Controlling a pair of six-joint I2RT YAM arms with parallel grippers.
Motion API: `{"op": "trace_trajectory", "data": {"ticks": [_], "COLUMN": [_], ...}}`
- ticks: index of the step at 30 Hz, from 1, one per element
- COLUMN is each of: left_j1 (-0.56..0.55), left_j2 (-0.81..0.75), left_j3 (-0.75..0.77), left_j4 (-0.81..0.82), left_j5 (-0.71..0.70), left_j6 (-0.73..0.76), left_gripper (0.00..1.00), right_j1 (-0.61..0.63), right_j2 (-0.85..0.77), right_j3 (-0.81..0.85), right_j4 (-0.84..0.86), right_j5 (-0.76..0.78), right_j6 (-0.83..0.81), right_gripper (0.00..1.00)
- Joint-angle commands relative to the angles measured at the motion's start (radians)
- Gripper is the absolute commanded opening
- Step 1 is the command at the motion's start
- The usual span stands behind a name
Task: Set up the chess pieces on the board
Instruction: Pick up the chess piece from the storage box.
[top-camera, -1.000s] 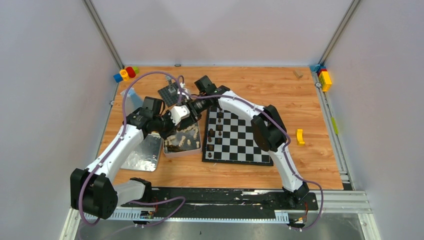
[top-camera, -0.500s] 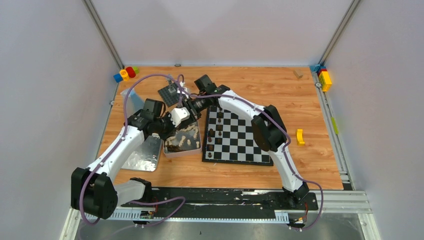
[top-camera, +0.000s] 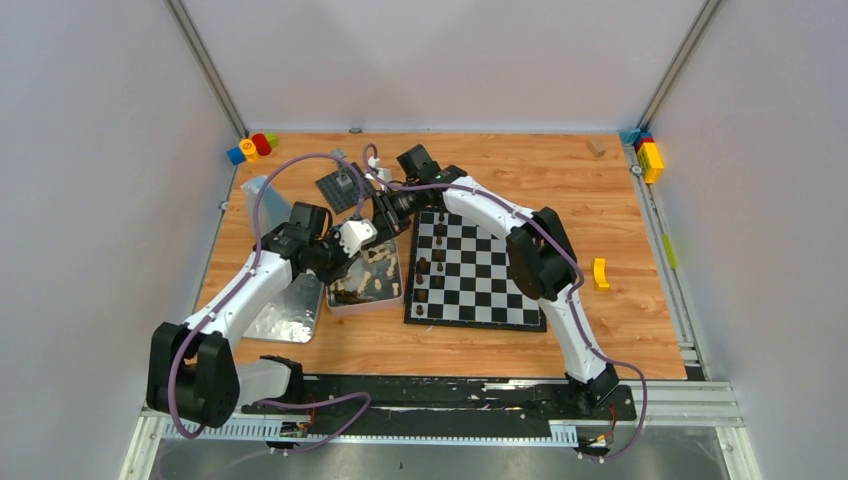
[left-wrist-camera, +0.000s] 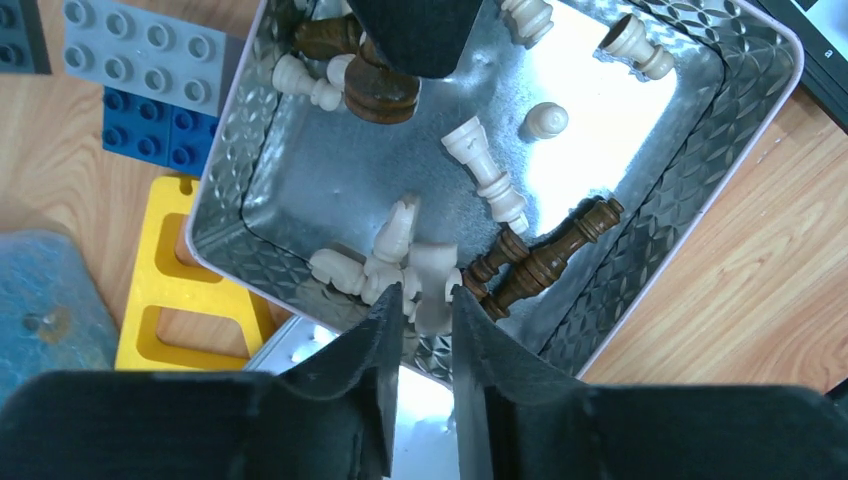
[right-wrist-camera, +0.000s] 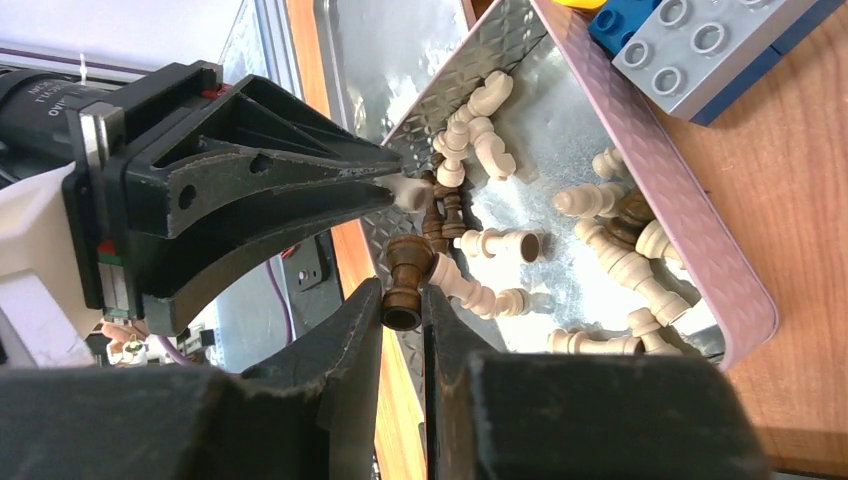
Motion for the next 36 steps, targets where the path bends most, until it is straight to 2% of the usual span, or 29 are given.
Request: {"op": "trace_trajectory", "data": {"ticks": [1, 3, 7, 11, 15, 20, 29, 33, 36], "left_j1": [0.009, 0.009, 0.01, 0.009, 0.009, 0.01, 0.01, 0.009, 0.009], "left_j2": [-0.046, -0.055, -0.046, -0.047, -0.039, -0.017, 0.028, 0.066, 0.081], "left_j3": [0.008, 0.01, 0.01, 0.002, 0.007, 0.047, 0.094, 0.116, 0.117], "left_j4": [0.047, 0.054, 0.093, 0.172, 0.229, 0.245, 0.222, 0.204, 0.221], "left_j5": [0.027, 0.049, 0.066, 0.078, 0.099, 0.203, 0.326, 0.336, 0.304], "left_j6": [-0.026, -0.043, -0.062, -0.07, -0.066, -0.077, -0.095, -0.099, -0.104], "left_gripper": [0.35, 0.48, 0.67, 0.73, 0.74, 0.75, 0.74, 0.64, 0.53], "right_j1": [0.005, 0.005, 0.005, 0.004, -0.001, -0.011, -0.018, -0.017, -0.018], "right_j2": [-0.008, -0.002, 0.013, 0.019, 0.005, -0.011, -0.01, -0.011, -0.016], "right_j3": [0.031, 0.037, 0.049, 0.038, -0.015, -0.061, -0.083, -0.085, -0.089], "right_j4": [-0.004, -0.004, 0.012, 0.037, 0.12, 0.21, 0.25, 0.258, 0.262], "right_j5": [0.005, 0.014, -0.08, -0.146, -0.235, -0.293, -0.315, -0.318, -0.32], "right_j6": [-0.001, -0.006, 0.03, 0.07, 0.15, 0.238, 0.268, 0.273, 0.276], "right_gripper": [0.0, 0.0, 0.0, 0.0, 0.0, 0.0, 0.0, 0.0, 0.0]}}
